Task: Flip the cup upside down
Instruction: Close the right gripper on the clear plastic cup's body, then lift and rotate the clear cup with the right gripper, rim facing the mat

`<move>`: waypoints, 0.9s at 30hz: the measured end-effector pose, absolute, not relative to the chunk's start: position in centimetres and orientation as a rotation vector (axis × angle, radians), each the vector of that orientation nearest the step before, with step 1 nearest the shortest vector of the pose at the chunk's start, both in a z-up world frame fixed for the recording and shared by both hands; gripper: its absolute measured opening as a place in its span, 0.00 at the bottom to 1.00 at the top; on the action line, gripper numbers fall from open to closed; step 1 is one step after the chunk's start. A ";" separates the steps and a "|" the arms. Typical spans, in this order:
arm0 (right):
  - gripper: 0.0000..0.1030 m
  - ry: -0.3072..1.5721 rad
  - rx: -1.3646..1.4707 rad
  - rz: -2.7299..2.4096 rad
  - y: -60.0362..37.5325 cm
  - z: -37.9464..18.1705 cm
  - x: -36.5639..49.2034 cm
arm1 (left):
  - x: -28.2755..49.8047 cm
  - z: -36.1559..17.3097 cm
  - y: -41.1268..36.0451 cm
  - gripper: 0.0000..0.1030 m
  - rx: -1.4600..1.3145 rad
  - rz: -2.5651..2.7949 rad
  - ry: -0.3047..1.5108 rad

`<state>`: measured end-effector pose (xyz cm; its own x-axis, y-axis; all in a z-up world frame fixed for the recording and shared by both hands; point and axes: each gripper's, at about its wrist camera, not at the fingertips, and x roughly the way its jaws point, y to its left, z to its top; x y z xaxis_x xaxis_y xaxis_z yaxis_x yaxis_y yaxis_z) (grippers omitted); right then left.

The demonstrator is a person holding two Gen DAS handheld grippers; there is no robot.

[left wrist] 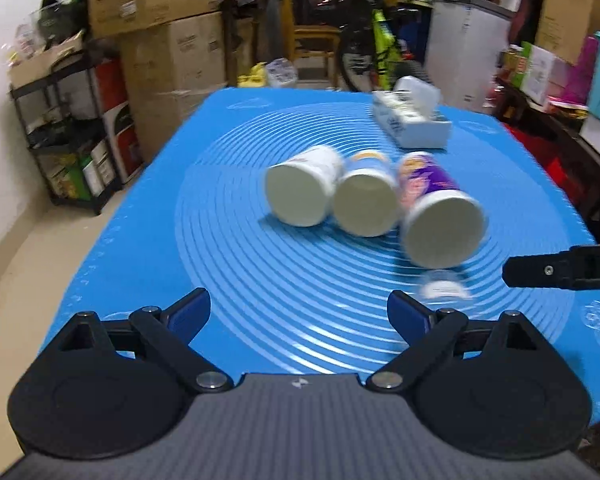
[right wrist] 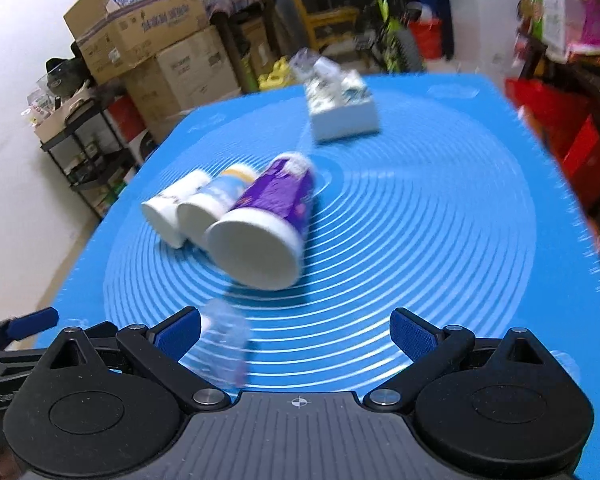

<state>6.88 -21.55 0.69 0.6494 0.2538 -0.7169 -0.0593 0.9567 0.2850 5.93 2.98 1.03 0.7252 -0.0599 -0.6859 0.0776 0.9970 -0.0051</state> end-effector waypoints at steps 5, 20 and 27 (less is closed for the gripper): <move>0.93 0.984 0.338 0.216 -19.4 -1.1 9.4 | 6.6 -0.2 5.1 0.92 0.002 -0.021 0.769; 0.82 1.135 0.488 0.180 -17.8 -3.8 13.0 | 6.4 -1.3 6.3 0.92 -0.026 -0.048 0.769; 0.59 1.156 0.488 0.246 -16.7 -3.7 12.8 | 6.2 -1.6 6.2 0.92 -0.018 -0.059 0.770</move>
